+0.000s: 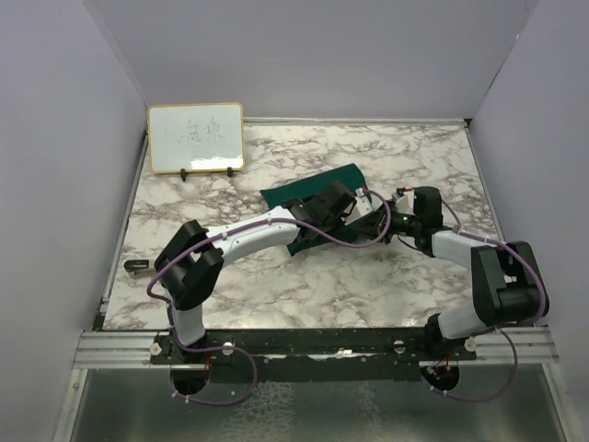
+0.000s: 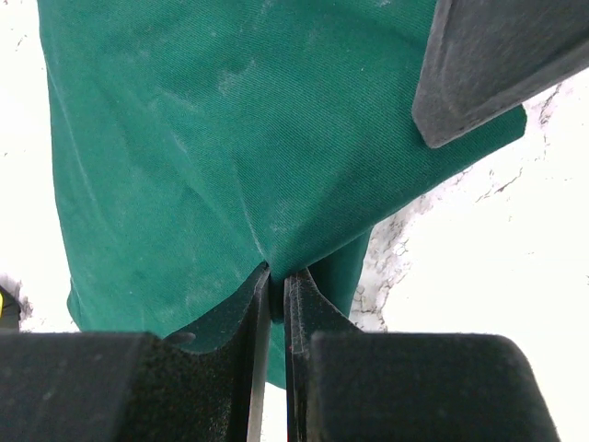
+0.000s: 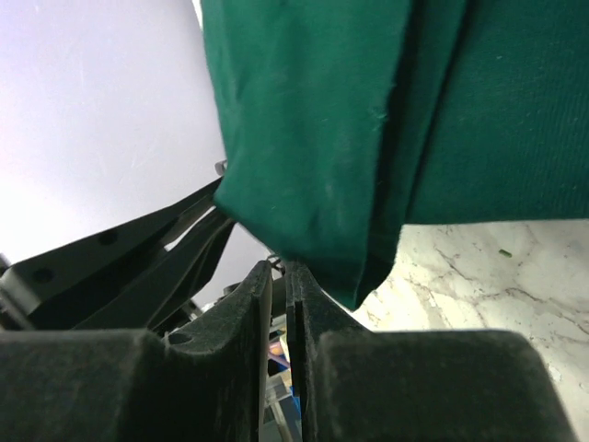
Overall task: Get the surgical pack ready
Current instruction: Pack the surgical kit at the center of the board.
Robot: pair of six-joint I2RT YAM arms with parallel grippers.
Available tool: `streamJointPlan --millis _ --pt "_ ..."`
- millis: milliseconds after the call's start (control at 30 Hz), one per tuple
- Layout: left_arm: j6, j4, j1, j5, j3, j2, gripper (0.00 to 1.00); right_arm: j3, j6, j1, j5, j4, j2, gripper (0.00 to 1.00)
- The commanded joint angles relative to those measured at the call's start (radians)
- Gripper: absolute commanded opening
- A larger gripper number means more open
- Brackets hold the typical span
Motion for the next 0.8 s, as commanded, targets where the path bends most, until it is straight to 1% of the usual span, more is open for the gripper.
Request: streamJointPlan --millis 0,133,300,500,633,767 --pt "-0.013 0.040 -0.005 0.050 -0.007 -0.059 0.00 0.005 0.030 0.043 0.056 0.076 0.051 0.12" --pt "-0.012 0.040 -0.006 0.049 -0.009 -0.065 0.00 -0.007 0.051 0.078 0.069 0.124 0.071 0.11" --pt "-0.013 0.040 -0.005 0.046 -0.015 -0.069 0.00 -0.018 0.053 0.105 0.112 0.123 0.071 0.10" --pt "-0.014 0.043 -0.005 0.055 -0.007 -0.072 0.00 -0.027 0.065 0.116 0.143 0.158 0.109 0.09" --pt "-0.018 0.053 -0.006 0.068 -0.014 -0.086 0.00 -0.036 0.085 0.122 0.193 0.185 0.099 0.10" --pt "-0.019 0.060 -0.006 0.083 -0.018 -0.098 0.00 -0.030 0.123 0.157 0.246 0.225 0.111 0.10"
